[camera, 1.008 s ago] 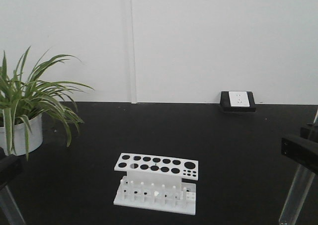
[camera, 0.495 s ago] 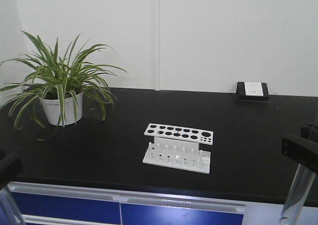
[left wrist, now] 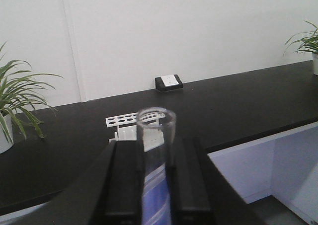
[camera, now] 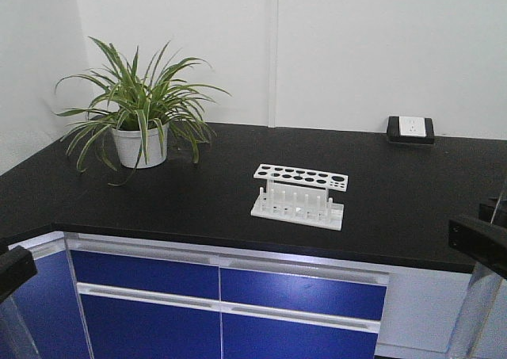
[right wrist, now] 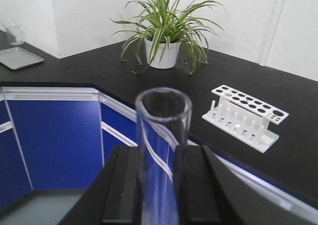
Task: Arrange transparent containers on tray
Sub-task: 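Drive the base toward the counter with the yellow tray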
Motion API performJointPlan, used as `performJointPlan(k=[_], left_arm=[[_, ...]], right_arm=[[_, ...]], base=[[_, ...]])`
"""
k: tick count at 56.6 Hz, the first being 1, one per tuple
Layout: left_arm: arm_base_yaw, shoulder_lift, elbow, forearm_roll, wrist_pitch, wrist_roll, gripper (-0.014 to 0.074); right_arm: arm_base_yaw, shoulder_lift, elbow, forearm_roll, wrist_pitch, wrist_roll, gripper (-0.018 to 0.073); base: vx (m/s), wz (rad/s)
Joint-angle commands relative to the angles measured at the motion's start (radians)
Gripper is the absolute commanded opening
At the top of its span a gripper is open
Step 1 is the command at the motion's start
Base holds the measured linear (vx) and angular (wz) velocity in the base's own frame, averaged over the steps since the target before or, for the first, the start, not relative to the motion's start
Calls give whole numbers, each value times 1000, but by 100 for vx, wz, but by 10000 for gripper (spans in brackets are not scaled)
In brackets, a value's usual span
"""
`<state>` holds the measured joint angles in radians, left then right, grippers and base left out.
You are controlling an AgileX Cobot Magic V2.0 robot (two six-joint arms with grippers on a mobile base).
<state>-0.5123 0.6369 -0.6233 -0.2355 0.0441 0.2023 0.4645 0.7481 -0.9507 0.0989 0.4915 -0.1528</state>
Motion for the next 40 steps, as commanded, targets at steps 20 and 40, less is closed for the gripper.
performJointPlan(k=[20,40], left_arm=[[-5,-5,-27,-10,-92,-8,104],[-5,-5,-27,-10,-92,-8,104]], right_arm=[[-6,2,-33,-3,-84,-11,83],[-6,2,-33,-3,-84,-11,83]], base=[[-35,6],[-30,8]])
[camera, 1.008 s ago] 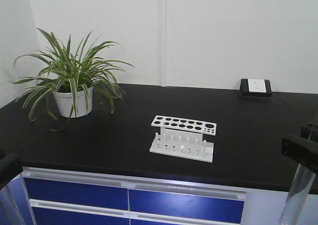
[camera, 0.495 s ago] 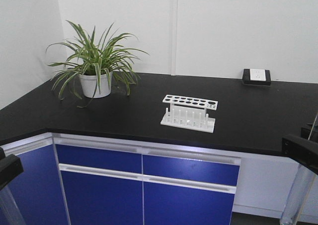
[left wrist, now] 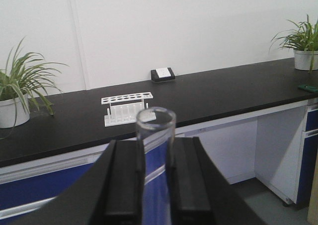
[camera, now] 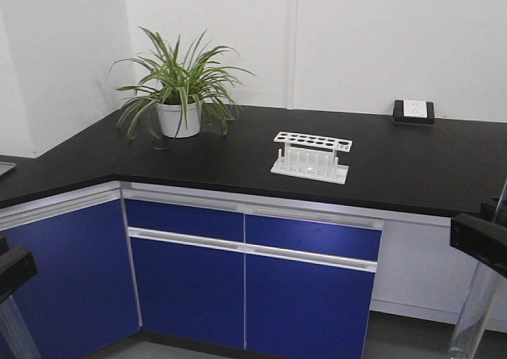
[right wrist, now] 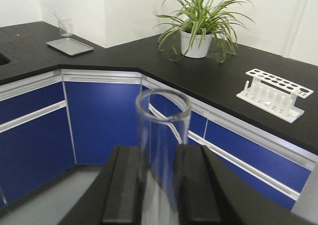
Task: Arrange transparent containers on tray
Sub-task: 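Drive the base toward the counter with the yellow tray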
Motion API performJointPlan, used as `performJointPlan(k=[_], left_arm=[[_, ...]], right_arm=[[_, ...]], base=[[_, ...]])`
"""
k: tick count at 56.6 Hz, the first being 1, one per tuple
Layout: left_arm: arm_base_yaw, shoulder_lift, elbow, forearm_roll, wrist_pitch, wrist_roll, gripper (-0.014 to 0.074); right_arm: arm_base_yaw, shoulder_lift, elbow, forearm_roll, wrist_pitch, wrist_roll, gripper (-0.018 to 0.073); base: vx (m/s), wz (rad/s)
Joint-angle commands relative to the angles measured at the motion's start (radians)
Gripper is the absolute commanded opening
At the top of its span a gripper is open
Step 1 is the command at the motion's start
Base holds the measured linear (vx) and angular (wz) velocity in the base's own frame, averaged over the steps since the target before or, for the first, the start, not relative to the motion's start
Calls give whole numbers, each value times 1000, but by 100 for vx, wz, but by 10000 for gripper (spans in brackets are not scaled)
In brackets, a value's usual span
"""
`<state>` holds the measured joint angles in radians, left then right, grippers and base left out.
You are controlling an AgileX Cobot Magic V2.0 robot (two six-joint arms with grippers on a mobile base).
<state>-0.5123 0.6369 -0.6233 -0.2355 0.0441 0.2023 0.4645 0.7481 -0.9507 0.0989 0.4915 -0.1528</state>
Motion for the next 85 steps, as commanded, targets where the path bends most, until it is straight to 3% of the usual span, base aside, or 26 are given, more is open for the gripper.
performJointPlan(k=[1,28,85], left_arm=[[-5,-5,-27,-10,-92,-8,104],[-5,-5,-27,-10,-92,-8,104],[-5,-5,-27,-10,-92,-8,104]], right_arm=[[-6,2,-33,-3,-84,-11,83],[-6,2,-33,-3,-84,-11,83],[-6,2,-33,-3,-81,-11,83]], base=[[-25,13],[-17,34],[1,63]])
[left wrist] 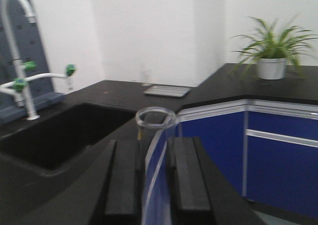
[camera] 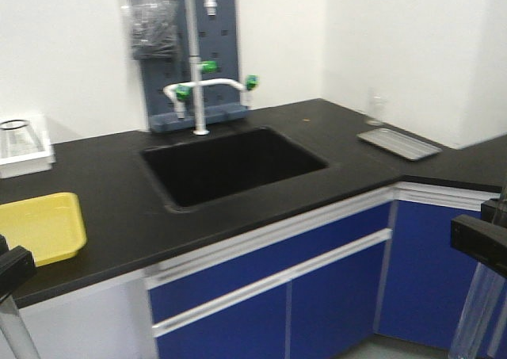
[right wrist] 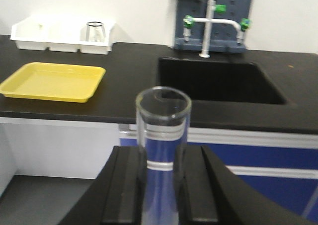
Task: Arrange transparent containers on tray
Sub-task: 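Drive the base toward the counter with the yellow tray, then approach the yellow tray and bring both held tubes above it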
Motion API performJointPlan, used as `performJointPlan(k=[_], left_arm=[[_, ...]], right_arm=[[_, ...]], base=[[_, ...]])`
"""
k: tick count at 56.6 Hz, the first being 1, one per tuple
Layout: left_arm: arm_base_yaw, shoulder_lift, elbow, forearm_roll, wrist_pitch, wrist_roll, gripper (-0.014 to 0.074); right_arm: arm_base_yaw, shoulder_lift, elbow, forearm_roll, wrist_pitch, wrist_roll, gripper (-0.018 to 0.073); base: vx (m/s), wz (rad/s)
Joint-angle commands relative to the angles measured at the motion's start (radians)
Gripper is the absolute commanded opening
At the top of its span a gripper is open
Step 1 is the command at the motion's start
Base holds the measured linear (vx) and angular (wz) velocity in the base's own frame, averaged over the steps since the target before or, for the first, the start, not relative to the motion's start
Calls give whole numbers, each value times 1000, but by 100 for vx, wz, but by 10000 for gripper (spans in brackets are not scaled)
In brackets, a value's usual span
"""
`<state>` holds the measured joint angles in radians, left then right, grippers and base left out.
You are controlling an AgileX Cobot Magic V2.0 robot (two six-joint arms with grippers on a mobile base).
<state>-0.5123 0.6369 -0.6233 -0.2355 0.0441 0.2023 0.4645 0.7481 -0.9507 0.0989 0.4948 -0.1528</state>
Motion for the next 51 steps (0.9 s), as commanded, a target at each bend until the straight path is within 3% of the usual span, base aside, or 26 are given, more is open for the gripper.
performJointPlan(k=[1,51], left_arm=[[-5,-5,-27,-10,-92,-8,104],[-5,-5,-27,-10,-92,-8,104]], right_arm=[[-6,2,-33,-3,-84,-11,83],[-6,2,-33,-3,-84,-11,83]], base=[[16,63],[20,52]])
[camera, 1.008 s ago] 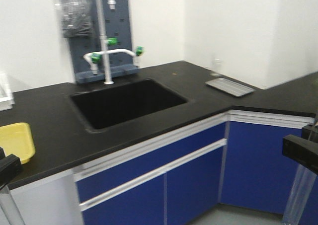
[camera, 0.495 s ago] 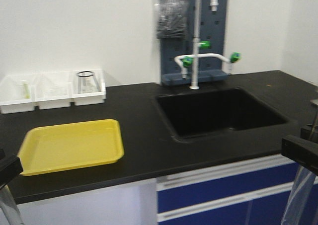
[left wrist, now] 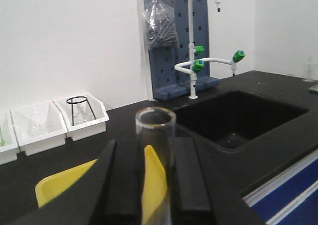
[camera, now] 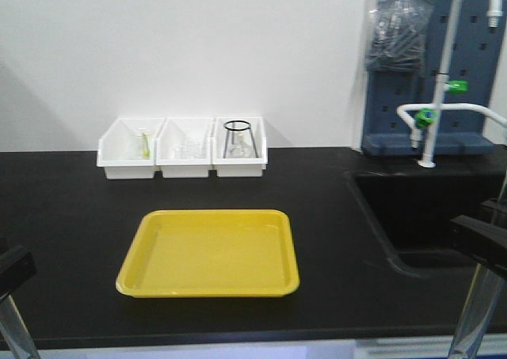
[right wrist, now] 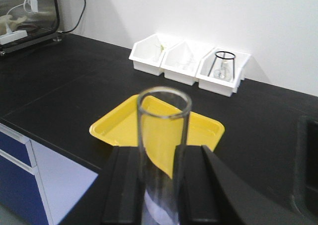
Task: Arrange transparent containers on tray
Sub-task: 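Approach the yellow tray and bring both held tubes above it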
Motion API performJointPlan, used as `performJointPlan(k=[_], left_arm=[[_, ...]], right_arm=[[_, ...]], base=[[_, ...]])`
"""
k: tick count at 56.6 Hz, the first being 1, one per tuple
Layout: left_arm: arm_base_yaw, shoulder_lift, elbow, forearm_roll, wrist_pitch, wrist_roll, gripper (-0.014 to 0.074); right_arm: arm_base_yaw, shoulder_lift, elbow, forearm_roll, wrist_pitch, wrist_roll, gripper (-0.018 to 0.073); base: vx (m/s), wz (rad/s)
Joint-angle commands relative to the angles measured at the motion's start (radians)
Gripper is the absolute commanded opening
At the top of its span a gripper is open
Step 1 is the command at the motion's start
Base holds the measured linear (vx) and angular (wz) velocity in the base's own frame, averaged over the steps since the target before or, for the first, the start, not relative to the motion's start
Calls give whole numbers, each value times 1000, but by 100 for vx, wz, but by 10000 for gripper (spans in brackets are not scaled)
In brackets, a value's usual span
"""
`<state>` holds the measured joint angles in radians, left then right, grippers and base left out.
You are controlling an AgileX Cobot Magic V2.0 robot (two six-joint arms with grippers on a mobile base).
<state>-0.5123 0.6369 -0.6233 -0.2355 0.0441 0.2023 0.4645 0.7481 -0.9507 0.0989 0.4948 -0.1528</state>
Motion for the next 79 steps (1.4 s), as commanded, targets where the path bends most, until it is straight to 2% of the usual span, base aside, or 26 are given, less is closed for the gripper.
performJointPlan(k=[1,49,79], left_arm=[[-5,-5,-27,-10,-92,-8,104],[-5,-5,-27,-10,-92,-8,104],[-5,-5,-27,-10,-92,-8,104]], right_arm=[[-6,2,-33,-3,-84,-11,83],[-6,2,-33,-3,-86,-11,83],[-6,2,-33,-3,-86,-11,83]], base=[[25,29],[30,5],[17,1]])
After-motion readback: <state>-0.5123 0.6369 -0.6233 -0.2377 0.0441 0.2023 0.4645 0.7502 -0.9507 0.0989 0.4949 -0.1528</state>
